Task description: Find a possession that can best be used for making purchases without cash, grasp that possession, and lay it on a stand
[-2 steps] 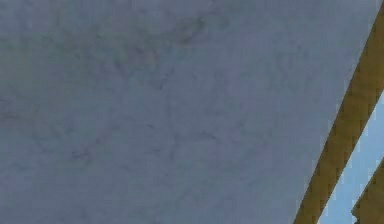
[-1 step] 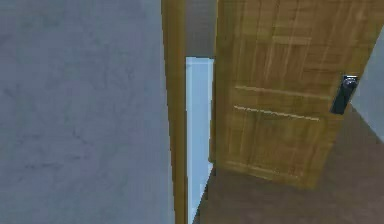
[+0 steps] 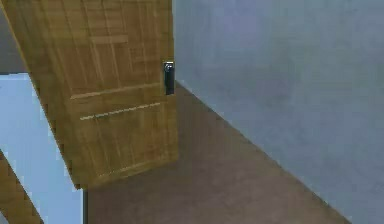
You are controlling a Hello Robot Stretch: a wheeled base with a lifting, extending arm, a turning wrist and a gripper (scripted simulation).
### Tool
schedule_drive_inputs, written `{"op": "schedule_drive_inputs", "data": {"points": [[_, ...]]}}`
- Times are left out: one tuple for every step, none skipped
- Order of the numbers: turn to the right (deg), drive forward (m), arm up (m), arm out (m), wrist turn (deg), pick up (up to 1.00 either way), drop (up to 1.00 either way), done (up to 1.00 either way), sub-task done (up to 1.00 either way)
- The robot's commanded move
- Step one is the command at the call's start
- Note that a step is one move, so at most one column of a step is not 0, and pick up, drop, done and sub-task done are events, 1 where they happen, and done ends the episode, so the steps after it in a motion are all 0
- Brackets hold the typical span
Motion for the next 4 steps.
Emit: {"op": "schedule_drive_inputs", "data": {"points": [[45.0, 0.0, 0.0, 0.0, 0.0, 0.0, 0.0, 0.0, 0.0], [15.0, 0.0, 0.0, 0.0, 0.0, 0.0, 0.0, 0.0, 0.0], [0.0, 0.1, 0.0, 0.0, 0.0, 0.0, 0.0, 0.0, 0.0], [-45.0, 0.0, 0.0, 0.0, 0.0, 0.0, 0.0, 0.0, 0.0]]}}
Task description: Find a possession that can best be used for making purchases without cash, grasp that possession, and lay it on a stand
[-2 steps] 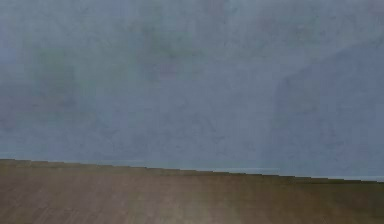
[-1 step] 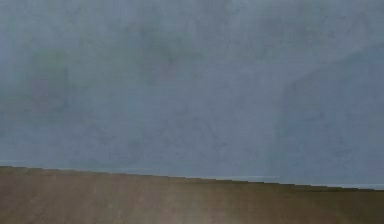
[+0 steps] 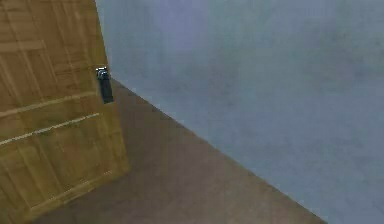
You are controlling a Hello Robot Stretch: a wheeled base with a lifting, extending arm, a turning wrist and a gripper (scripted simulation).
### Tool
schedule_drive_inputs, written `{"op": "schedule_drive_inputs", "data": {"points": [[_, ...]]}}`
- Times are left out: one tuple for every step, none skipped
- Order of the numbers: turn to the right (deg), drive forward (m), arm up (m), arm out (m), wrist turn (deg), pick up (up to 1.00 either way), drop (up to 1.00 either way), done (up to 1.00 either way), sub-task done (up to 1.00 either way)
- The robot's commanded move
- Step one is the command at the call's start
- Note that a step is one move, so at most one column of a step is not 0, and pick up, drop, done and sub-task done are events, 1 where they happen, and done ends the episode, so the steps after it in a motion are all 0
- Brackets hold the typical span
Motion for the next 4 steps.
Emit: {"op": "schedule_drive_inputs", "data": {"points": [[-36.0, 0.0, 0.0, 0.0, 0.0, 0.0, 0.0, 0.0, 0.0], [0.0, 0.7, 0.0, 0.0, 0.0, 0.0, 0.0, 0.0, 0.0], [-42.0, 0.0, 0.0, 0.0, 0.0, 0.0, 0.0, 0.0, 0.0], [0.0, 0.4, 0.0, 0.0, 0.0, 0.0, 0.0, 0.0, 0.0]]}}
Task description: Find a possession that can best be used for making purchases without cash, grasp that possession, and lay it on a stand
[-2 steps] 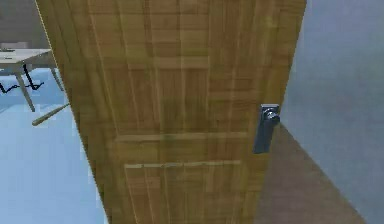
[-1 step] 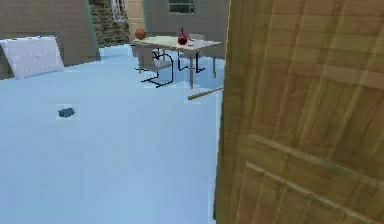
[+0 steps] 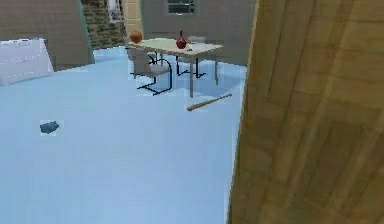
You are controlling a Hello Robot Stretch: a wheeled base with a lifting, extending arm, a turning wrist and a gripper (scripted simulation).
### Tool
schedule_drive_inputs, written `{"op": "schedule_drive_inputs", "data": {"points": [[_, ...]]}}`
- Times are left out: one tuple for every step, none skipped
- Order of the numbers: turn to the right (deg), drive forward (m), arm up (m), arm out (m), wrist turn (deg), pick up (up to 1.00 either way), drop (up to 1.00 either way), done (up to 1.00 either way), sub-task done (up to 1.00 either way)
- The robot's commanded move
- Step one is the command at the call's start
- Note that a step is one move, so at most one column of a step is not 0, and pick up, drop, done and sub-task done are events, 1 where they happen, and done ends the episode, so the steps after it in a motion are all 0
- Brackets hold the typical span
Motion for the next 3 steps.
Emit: {"op": "schedule_drive_inputs", "data": {"points": [[-45.0, 0.0, 0.0, 0.0, 0.0, 0.0, 0.0, 0.0, 0.0], [-3.0, 0.0, 0.0, 0.0, 0.0, 0.0, 0.0, 0.0, 0.0], [-3.0, 0.0, 0.0, 0.0, 0.0, 0.0, 0.0, 0.0, 0.0]]}}
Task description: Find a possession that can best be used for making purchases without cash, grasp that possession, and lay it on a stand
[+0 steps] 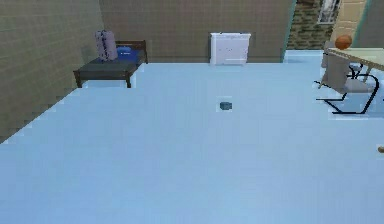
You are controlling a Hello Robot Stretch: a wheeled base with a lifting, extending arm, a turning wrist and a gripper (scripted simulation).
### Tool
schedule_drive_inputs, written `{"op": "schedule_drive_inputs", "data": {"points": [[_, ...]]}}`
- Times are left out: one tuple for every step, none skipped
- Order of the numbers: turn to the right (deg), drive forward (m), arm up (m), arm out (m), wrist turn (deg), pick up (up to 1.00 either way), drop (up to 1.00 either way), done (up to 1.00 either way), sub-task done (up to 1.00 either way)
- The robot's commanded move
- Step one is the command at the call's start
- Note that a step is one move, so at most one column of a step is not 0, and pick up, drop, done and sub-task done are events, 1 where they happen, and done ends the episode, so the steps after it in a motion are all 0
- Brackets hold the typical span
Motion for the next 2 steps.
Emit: {"op": "schedule_drive_inputs", "data": {"points": [[0.0, 0.15, 0.0, 0.0, 0.0, 0.0, 0.0, 0.0, 0.0], [0.0, 1.0, 0.0, 0.0, 0.0, 0.0, 0.0, 0.0, 0.0]]}}
